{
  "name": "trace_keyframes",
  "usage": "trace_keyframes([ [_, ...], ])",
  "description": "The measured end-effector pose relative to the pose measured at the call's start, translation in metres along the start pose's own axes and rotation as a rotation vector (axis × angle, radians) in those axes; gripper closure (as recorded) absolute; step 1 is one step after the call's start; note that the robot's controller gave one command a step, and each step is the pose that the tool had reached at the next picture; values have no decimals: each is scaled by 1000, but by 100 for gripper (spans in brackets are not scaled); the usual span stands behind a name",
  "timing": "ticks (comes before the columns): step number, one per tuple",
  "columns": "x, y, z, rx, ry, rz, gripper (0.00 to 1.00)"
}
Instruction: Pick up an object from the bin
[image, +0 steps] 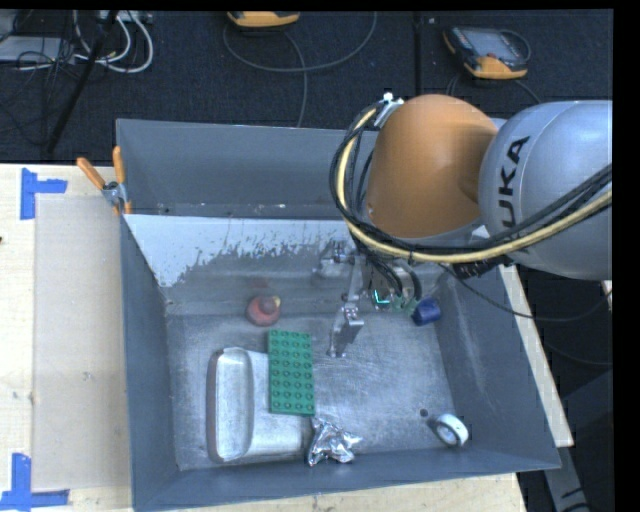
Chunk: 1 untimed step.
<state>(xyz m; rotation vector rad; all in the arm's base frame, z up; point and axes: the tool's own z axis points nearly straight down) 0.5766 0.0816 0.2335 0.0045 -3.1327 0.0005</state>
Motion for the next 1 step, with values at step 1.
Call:
trace_keyframes([
  [1,12,-21,162,0,-14,-328,0],
])
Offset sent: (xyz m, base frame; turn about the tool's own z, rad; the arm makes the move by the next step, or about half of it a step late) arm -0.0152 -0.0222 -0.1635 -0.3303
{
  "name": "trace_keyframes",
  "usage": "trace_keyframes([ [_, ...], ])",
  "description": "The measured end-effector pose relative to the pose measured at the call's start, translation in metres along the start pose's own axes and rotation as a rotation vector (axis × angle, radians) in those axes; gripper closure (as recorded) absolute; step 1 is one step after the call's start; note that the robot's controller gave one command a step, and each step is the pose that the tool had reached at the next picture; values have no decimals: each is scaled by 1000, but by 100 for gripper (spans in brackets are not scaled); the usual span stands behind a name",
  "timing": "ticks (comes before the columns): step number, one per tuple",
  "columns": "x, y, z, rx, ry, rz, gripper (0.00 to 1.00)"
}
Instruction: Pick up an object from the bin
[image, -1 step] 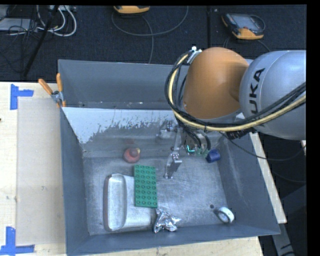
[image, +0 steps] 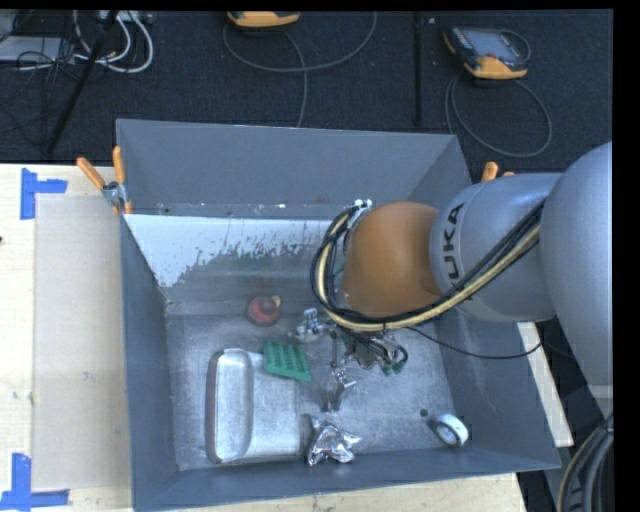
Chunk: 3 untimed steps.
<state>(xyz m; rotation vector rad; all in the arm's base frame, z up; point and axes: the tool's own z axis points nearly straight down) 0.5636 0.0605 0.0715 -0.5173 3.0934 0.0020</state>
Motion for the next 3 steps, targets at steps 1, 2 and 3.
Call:
trace_keyframes([
  [1,-51,47,0,0,14,-104,0],
  [2,-53,45,-2,0,1,-96,100],
  [3,-52,45,-1,-1,4,-96,0],
])
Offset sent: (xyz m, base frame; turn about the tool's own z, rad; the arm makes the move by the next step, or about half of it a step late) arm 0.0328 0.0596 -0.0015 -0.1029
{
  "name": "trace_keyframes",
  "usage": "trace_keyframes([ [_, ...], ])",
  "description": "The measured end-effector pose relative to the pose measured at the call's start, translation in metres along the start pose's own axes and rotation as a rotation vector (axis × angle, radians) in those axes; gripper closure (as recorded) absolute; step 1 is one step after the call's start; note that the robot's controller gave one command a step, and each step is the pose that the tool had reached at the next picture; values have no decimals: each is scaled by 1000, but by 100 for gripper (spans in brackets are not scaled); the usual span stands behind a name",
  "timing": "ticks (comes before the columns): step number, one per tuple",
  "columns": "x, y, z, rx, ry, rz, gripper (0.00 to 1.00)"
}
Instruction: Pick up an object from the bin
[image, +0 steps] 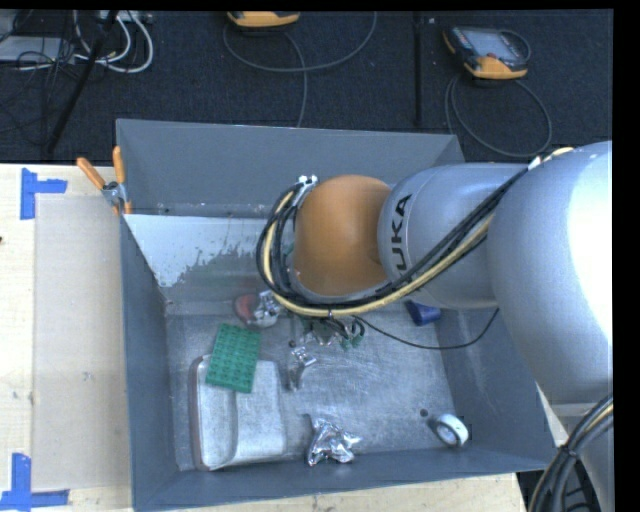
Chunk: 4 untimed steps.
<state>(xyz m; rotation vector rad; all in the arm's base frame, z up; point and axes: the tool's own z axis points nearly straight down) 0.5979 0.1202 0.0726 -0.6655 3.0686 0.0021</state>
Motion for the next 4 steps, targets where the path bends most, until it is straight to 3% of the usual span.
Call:
trace_keyframes([
  [1,-30,32,-31,-1,11,78,0],
  [2,-31,98,-123,-1,-6,-141,0],
  [3,-15,71,-32,0,-12,-39,0],
  [4,-29,70,-25,0,-13,-82,0],
])
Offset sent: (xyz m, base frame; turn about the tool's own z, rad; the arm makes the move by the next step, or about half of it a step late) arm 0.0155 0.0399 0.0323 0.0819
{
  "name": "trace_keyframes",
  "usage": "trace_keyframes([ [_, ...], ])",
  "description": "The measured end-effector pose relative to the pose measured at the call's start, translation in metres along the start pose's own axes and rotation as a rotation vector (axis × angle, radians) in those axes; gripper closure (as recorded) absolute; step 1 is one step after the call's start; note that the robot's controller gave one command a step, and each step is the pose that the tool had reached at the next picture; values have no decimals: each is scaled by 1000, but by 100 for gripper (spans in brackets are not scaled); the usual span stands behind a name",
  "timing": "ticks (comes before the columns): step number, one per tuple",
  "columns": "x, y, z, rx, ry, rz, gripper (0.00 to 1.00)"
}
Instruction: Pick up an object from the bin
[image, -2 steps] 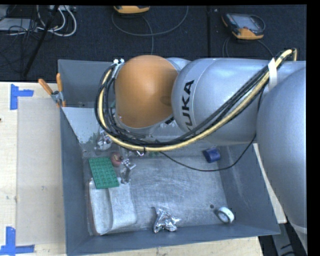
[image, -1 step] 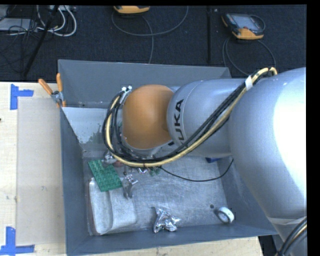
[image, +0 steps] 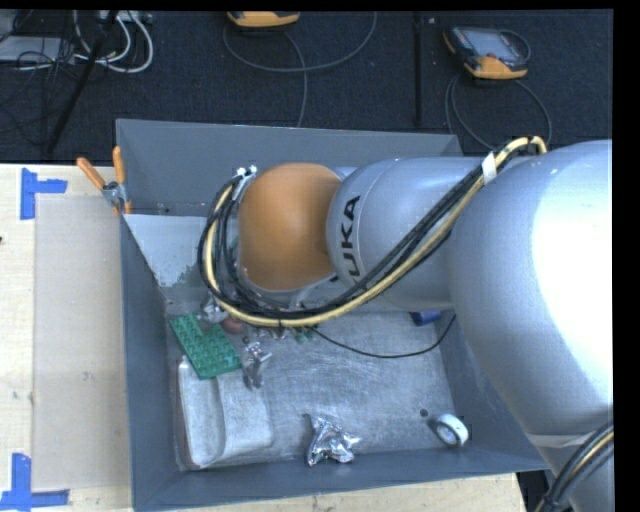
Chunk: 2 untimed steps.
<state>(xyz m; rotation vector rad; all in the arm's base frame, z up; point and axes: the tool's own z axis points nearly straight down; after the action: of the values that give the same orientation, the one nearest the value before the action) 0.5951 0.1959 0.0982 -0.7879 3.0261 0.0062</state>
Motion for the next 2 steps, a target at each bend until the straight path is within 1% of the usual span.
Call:
trace_keyframes([
  [1,-7,3,2,2,-3,-90,0],
  [2,-10,1,3,8,-22,-88,100],
])
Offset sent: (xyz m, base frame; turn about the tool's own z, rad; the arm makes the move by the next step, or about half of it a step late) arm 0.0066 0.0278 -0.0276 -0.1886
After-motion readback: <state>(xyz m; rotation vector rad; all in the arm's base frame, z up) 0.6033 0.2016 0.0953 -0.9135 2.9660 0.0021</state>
